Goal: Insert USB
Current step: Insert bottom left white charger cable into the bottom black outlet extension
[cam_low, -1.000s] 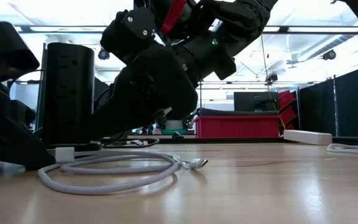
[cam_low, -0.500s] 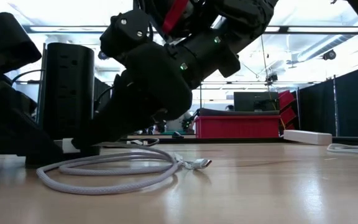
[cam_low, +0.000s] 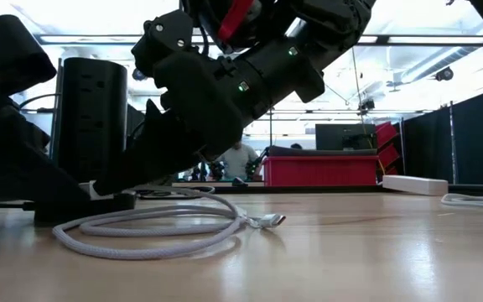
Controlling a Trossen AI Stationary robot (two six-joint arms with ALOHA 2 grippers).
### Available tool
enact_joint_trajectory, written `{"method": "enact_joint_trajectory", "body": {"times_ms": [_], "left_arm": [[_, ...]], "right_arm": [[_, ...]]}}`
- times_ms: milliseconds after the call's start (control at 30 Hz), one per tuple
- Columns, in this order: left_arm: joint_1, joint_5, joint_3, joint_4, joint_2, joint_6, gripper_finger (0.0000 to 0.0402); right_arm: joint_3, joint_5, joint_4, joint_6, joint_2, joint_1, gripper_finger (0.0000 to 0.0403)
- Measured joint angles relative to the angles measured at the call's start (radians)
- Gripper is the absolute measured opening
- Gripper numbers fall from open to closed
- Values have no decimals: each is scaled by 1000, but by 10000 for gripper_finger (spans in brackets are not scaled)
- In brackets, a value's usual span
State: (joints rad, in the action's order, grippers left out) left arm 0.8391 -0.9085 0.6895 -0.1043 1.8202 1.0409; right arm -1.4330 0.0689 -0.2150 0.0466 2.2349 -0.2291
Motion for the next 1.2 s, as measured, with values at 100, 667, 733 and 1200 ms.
{"method": "enact_joint_trajectory", "body": {"times_ms": [100,667,733,1200], "left_arm": [[0,0,0,0,0,0,3],[-4,0,0,-2,-1,16,3],[-3,1,0,1,-1,16,3],[-3,2,0,12,-1,11,3]], "right_arm": [[0,0,-1,-3,0,0,60],[0,3,0,-2,2,0,32],[0,10,0,-2,2,0,35],[0,17,0,14,2,0,46]]}}
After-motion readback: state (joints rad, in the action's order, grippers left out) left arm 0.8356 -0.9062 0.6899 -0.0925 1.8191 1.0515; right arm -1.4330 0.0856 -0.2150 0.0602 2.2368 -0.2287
